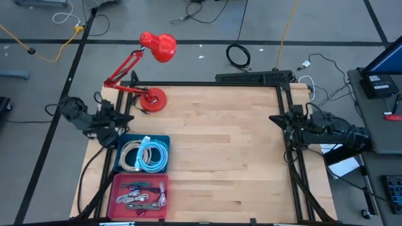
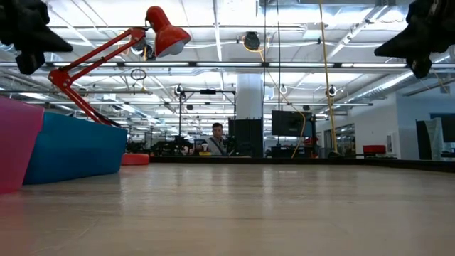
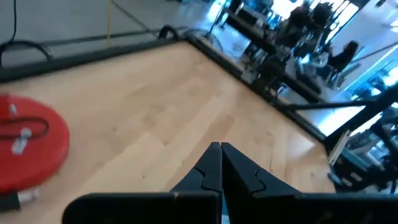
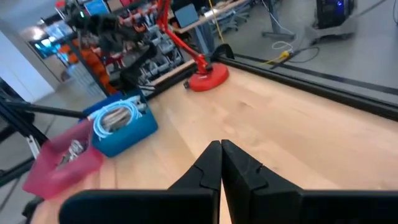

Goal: Pick & Place USB Port
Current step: Return to Home Position

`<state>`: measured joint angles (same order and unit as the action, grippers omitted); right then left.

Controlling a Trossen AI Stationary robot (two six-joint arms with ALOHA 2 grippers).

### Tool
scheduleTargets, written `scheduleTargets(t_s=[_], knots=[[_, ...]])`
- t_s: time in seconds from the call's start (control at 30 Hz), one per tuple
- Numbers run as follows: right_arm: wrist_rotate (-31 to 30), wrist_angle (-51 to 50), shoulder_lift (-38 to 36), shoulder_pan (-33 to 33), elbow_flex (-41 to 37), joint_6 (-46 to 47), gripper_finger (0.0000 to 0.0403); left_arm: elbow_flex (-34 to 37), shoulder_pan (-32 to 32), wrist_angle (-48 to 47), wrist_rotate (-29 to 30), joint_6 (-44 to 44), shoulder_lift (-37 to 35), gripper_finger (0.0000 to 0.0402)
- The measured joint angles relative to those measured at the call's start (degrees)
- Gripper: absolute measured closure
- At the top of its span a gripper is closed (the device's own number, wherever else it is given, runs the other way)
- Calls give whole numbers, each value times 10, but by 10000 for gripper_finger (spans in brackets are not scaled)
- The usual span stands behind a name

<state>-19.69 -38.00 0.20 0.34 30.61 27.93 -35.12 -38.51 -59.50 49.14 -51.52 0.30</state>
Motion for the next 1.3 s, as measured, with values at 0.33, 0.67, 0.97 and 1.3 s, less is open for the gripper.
scheduleTargets(t_s=[0.33,0.67,0.97,1.3], knots=[[65,169,0,1,-106,10,403,136,-1,135,-32,-37,0,401],[95,206,0,2,-197,43,403,163,-1,145,-23,-69,0,401],[94,219,0,1,-225,69,403,163,-1,-34,-9,-306,0,397],[93,237,0,1,-226,104,403,163,-1,-29,-60,-302,0,384]])
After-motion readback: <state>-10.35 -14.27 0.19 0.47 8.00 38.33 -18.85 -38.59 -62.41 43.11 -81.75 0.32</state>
